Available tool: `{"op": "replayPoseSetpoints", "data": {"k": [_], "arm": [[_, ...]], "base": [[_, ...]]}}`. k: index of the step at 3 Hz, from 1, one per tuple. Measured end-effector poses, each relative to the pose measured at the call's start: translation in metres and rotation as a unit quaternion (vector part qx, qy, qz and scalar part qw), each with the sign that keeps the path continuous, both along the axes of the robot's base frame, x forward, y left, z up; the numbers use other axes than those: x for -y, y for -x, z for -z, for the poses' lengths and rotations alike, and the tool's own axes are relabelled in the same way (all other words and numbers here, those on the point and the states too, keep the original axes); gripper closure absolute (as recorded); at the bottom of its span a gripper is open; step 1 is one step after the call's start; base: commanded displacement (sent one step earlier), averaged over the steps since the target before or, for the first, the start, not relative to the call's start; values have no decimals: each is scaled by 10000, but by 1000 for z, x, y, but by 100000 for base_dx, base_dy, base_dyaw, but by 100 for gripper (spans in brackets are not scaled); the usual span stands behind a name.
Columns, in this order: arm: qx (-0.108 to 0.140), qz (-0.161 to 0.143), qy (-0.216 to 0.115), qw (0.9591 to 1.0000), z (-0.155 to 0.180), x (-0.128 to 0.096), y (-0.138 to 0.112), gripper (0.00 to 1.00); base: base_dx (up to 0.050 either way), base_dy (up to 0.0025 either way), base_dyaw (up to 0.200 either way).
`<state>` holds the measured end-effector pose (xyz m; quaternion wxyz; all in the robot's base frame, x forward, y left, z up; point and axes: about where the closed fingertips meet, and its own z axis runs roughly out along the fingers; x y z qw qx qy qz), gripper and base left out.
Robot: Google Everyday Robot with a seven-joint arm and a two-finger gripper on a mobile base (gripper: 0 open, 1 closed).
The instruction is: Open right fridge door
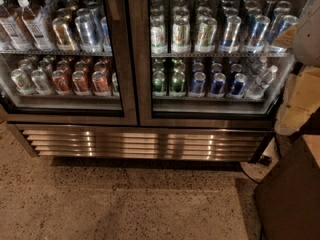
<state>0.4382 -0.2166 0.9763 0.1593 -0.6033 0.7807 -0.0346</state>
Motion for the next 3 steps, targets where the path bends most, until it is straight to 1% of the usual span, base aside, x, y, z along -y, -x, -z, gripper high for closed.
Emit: {"op": "replayPoseSetpoints", "data": {"k": [1, 3], "arm": [[0, 0, 0, 10000, 0, 0, 0, 0], [0, 0, 0, 10000, 0, 0, 0, 0]], "base": [[3689, 251, 13600], [3753, -1, -11]]}}
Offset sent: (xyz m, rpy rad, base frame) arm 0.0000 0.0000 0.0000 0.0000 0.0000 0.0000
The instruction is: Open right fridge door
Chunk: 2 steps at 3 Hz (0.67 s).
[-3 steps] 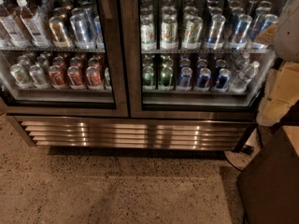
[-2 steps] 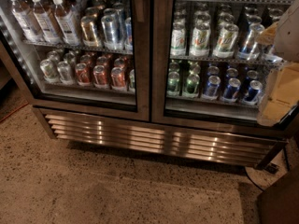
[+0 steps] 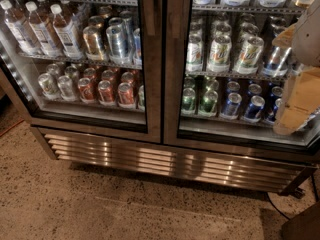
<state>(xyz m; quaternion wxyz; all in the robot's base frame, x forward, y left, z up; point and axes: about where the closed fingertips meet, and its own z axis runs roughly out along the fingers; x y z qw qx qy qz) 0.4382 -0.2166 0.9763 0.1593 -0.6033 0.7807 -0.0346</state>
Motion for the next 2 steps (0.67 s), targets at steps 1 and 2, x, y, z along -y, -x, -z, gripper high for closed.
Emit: {"op": "replayPoseSetpoints", "data": {"k": [1, 2], "arm": [[0, 0, 0, 10000, 0, 0, 0, 0], [0, 0, 0, 10000, 0, 0, 0, 0]], "base": [[3953, -2, 38], [4106, -5, 76]]}}
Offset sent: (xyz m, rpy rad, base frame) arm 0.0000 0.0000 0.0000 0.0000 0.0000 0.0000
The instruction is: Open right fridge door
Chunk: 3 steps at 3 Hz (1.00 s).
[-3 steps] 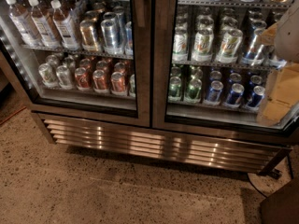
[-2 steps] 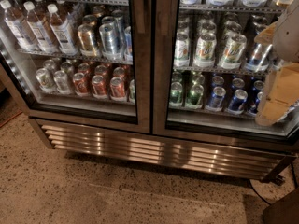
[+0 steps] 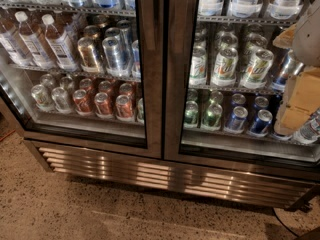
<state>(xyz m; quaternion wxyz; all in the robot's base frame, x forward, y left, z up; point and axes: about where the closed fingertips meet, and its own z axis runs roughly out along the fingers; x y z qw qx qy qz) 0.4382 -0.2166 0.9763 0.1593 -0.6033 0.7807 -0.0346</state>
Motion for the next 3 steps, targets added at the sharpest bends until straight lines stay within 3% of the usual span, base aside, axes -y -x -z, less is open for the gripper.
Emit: {"op": "replayPoseSetpoints", "data": {"k": [2, 3], "arm": [[0, 0, 0, 10000, 0, 0, 0, 0], [1, 0, 0, 10000, 0, -2, 3, 0]], "base": [[4101, -1, 13], [0, 0, 0]]}}
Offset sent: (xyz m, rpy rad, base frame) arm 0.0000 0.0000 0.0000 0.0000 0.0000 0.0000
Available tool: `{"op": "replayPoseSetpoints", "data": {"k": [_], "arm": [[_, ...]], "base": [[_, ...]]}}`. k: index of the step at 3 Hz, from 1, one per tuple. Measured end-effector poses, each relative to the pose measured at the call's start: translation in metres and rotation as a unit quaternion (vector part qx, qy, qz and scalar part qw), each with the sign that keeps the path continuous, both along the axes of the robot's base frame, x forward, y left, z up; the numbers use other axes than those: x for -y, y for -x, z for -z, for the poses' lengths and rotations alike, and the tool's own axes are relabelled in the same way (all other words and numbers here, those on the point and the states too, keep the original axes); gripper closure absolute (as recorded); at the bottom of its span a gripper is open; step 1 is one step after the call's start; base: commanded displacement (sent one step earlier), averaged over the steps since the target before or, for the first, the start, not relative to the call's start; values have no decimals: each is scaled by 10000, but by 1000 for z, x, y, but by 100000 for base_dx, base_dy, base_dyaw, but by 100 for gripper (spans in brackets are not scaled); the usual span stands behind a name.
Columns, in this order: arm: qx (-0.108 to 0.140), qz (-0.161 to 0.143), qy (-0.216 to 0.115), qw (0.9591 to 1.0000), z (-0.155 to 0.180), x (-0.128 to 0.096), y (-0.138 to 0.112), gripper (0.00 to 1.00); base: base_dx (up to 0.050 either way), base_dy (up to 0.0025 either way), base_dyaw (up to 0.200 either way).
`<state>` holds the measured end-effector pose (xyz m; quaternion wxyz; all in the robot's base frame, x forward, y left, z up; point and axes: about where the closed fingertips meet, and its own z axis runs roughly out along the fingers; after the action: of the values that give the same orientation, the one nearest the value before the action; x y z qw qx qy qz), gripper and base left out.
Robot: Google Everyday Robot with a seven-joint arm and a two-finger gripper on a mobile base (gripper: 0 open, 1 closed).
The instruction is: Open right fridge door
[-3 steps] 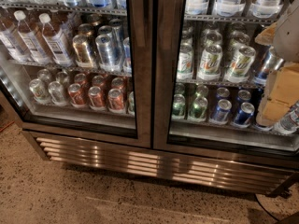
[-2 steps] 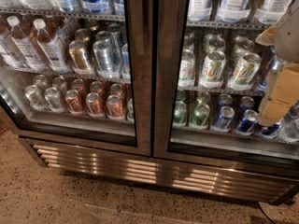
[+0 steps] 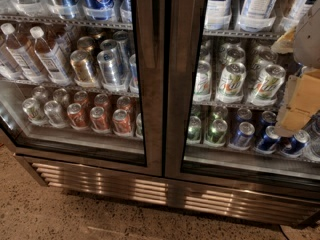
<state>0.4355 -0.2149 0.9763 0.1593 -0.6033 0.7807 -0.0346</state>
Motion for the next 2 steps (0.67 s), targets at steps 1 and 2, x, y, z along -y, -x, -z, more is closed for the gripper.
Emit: {"op": "replayPoseSetpoints", "data": {"k": [1, 2], "arm": [[147, 133, -183, 9996, 30, 11, 38, 0], [147, 129, -184, 9996, 29, 11, 38, 0]], "base": [[0, 0, 0], [0, 0, 0]]}}
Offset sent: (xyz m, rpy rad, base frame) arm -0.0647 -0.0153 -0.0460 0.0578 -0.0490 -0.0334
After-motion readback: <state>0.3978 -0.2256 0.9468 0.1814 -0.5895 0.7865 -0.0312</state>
